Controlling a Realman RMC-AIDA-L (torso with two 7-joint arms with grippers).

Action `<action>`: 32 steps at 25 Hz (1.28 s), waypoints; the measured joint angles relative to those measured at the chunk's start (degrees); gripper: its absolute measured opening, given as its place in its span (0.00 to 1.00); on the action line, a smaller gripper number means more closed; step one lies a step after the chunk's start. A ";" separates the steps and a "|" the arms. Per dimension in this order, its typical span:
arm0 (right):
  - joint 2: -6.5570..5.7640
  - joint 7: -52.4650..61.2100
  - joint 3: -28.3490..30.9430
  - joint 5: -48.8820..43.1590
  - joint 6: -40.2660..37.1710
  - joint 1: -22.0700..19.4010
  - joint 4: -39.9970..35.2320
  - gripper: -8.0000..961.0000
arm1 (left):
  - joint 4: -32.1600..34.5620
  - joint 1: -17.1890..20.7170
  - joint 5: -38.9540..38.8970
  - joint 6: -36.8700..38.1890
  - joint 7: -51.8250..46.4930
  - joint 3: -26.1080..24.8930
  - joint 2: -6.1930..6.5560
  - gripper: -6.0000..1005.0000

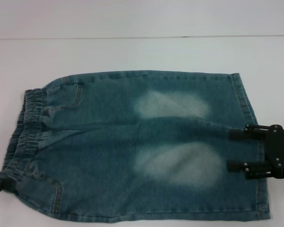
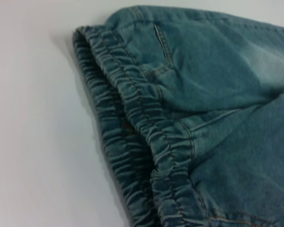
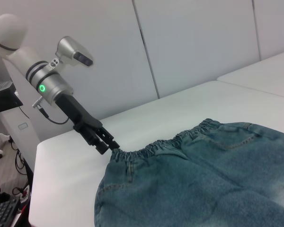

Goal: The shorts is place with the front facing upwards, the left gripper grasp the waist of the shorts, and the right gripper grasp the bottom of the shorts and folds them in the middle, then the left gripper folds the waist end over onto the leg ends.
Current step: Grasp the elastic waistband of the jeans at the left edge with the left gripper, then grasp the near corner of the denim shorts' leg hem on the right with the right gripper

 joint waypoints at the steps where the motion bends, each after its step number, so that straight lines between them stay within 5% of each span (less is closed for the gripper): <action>1: 0.00 0.00 0.01 0.00 0.02 0.02 0.00 0.92 | -0.01 -0.26 0.60 -0.12 0.00 0.00 -0.20 0.86; 6: 0.00 0.00 0.01 0.00 0.12 0.07 -0.01 0.92 | 0.07 -1.78 4.50 -1.22 0.04 0.00 -1.41 0.85; 16: 0.00 0.00 0.18 0.00 0.14 0.16 -0.02 0.92 | 0.42 -2.91 4.84 1.07 1.65 -0.01 -1.80 0.83; 21: 0.00 0.00 0.19 0.00 0.14 0.12 -0.02 0.92 | 0.45 -2.90 4.83 1.00 3.07 -0.01 -2.23 0.63; 32: -0.49 3.44 1.44 0.00 -0.21 0.68 -0.41 0.92 | 0.54 -3.53 4.72 1.09 4.20 -0.11 -2.45 0.42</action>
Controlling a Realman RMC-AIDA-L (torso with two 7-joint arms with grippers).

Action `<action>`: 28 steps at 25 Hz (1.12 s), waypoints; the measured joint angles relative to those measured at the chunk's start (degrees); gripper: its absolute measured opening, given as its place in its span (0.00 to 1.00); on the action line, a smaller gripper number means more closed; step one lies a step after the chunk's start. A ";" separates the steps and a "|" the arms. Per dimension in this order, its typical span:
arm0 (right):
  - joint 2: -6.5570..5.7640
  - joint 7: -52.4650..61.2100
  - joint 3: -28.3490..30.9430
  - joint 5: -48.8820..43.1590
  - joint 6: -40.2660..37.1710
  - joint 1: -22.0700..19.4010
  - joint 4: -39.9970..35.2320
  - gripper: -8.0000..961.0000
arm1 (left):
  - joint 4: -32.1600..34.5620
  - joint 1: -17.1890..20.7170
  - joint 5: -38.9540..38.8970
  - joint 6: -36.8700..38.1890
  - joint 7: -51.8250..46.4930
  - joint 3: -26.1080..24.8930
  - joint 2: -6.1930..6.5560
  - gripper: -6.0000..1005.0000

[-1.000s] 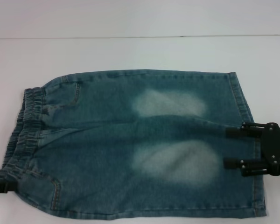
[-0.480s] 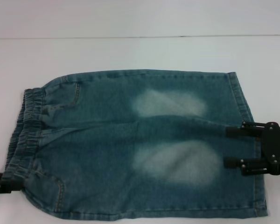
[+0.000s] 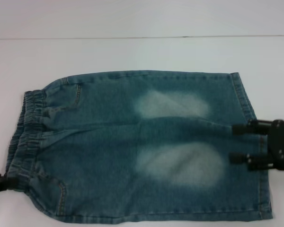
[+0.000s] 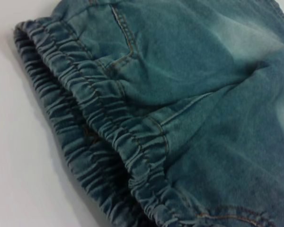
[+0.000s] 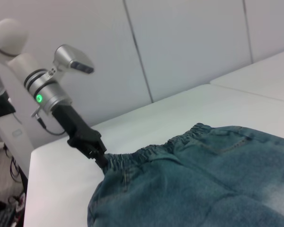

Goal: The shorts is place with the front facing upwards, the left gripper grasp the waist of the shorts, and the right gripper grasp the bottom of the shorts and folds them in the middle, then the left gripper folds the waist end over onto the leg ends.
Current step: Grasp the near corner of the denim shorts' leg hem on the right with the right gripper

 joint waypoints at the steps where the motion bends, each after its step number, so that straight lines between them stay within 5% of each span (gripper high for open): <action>1: -0.41 2.81 0.15 -0.01 -0.41 0.44 -0.37 0.92 | 0.00 -0.30 -0.11 0.06 -0.11 -0.22 0.00 0.33; 3: -1.67 9.20 0.11 -0.02 -1.03 1.43 -1.46 0.92 | 0.00 -0.68 -0.34 0.11 -0.27 -0.51 0.02 0.16; 9: -4.67 20.31 -4.44 -7.86 -5.04 4.80 -8.42 0.92 | -0.01 -2.03 -0.59 -0.62 -0.82 -0.89 0.43 0.04; 17: -4.35 23.73 -7.82 -26.65 -7.89 9.01 -10.61 0.92 | -0.14 -3.00 -0.93 -2.09 -1.01 -1.34 0.43 0.04; 28: -4.41 26.16 -12.67 -31.40 -5.82 10.55 -3.89 0.92 | -0.43 -3.50 -1.39 -4.26 -1.27 -1.25 -0.04 0.04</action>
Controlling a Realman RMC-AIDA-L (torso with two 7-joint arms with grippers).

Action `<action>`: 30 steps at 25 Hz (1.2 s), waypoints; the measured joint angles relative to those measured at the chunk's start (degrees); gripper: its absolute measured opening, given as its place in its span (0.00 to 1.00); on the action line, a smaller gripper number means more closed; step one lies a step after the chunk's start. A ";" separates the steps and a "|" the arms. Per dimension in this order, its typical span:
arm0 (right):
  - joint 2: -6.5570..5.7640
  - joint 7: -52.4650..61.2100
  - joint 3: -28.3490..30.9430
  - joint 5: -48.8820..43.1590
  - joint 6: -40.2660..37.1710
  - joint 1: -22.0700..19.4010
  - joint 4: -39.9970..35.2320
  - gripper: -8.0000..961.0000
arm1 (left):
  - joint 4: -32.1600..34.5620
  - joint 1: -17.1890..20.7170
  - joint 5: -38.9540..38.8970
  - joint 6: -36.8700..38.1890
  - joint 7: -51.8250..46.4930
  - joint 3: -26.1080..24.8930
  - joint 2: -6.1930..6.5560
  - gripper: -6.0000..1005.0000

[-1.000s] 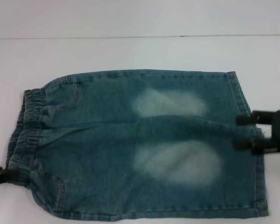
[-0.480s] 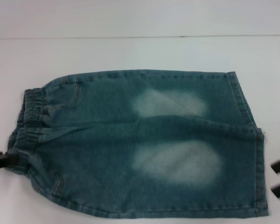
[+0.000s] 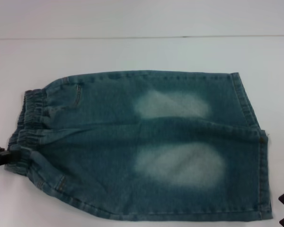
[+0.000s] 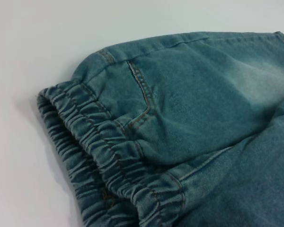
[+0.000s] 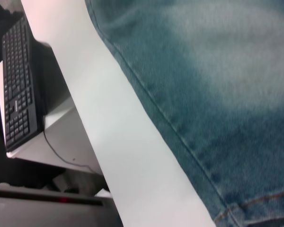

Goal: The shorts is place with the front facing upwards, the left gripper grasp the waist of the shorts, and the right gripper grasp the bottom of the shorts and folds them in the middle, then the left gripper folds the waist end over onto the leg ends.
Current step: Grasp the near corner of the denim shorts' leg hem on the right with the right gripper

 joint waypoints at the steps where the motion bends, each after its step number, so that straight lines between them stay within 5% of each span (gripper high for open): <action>1: -0.17 0.40 -0.87 -0.02 0.81 0.15 1.23 0.92 | 0.00 -0.06 0.00 -0.03 0.00 0.00 -0.01 0.04; 22: 2.29 2.78 -4.05 0.28 4.47 2.28 3.14 0.92 | 0.15 -0.10 0.01 -0.07 0.30 -0.14 -0.21 0.05; 30: 3.15 3.42 -4.51 -0.05 5.49 3.17 3.14 0.76 | 0.14 -0.08 0.01 -0.07 0.62 -0.07 -0.43 0.05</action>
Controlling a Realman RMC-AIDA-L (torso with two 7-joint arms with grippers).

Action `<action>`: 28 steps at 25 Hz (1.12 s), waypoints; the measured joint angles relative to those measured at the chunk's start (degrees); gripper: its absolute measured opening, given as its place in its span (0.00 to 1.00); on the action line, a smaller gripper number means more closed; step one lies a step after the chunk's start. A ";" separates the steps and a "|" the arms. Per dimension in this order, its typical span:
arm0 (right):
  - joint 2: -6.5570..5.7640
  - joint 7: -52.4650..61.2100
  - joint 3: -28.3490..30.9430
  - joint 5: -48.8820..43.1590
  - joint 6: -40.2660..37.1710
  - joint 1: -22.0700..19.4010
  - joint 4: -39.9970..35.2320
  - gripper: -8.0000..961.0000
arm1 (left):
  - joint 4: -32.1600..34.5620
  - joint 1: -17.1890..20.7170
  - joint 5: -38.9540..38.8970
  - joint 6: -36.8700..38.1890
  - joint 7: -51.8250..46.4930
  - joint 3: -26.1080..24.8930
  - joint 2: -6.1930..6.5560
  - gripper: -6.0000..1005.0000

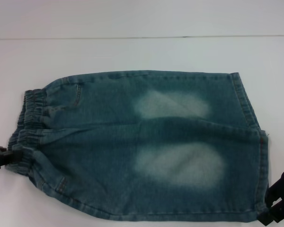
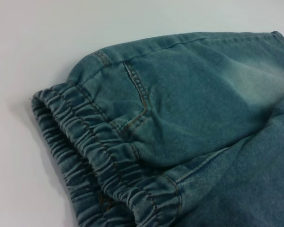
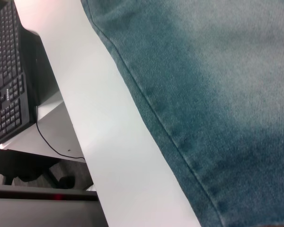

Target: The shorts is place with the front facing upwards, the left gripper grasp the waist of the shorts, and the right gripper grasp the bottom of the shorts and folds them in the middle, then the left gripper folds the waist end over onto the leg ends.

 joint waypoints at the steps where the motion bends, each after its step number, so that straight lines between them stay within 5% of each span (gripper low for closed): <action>1: 0.02 0.01 -0.01 -0.01 0.07 0.01 0.00 0.73 | -0.01 0.01 0.00 0.00 0.02 -0.02 0.00 0.05; 17: -0.01 -1.08 0.31 0.65 0.26 -0.20 -0.02 0.11 | -0.06 -0.11 0.00 1.15 -0.11 0.25 0.32 0.05; 22: -1.88 -3.37 3.33 5.61 -2.29 -1.47 -0.04 0.05 | 0.17 -0.89 -0.87 3.75 -1.38 -0.87 1.28 0.05; 28: -3.84 -9.56 12.89 15.93 -1.05 -4.93 1.08 0.05 | -3.41 -1.18 -9.06 4.54 -6.05 -5.41 4.03 0.05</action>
